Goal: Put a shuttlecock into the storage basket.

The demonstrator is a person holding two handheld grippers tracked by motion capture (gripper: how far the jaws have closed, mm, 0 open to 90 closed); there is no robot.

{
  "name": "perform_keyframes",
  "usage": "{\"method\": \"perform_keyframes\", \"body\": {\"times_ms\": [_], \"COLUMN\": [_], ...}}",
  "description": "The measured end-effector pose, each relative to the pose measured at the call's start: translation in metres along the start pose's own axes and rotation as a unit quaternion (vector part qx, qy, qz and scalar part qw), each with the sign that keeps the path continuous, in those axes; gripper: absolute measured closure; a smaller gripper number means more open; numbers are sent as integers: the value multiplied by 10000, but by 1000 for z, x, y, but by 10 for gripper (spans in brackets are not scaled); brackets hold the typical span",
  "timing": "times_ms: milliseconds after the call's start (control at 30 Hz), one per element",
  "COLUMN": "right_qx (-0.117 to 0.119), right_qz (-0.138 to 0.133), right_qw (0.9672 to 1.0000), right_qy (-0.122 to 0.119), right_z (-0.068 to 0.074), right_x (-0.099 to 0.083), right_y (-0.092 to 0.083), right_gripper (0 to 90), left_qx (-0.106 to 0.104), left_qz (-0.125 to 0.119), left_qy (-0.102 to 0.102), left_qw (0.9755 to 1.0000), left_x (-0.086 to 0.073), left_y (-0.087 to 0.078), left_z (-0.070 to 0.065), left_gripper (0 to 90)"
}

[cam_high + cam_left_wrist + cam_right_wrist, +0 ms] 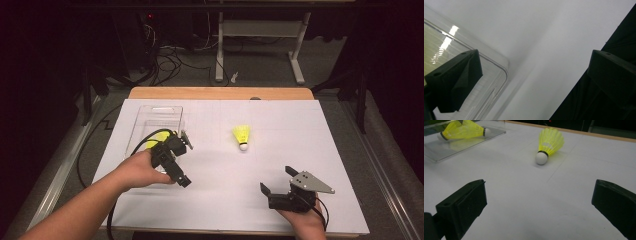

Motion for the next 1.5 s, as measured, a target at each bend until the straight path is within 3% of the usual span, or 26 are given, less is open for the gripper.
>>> {"method": "perform_keyframes", "body": {"times_ms": [433, 833, 1233, 1500], "right_qx": [-284, -468, -549, -639], "right_qz": [29, 37, 119, 206], "right_qw": [9995, 9986, 9983, 9977], "right_qy": [-141, -233, -162, -74], "right_z": [-5, -2, 3, -3], "right_x": [21, 38, 48, 53], "right_y": [15, 59, 101, 120], "right_gripper": [5, 5, 5, 10], "left_qx": [-86, -151, -215, -243], "left_qz": [17, -5, -48, -71], "left_qy": [-20, -97, -150, -163], "left_qw": [10000, 9998, 9996, 9995], "left_x": [-5, -4, -2, -3], "left_y": [1, -3, -4, -6], "left_z": [-2, 2, 4, 5], "left_gripper": [5, 5, 5, 5]}}
Point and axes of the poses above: each handheld gripper's, and its own axes: y roughly forward along the jaws, x roughly out of its top, z roughly to its left, the point moved 7 cm from there along y, roughly forward along the jaws, and after that the axes turned 8 degrees about -z, right-handed, at the moved point
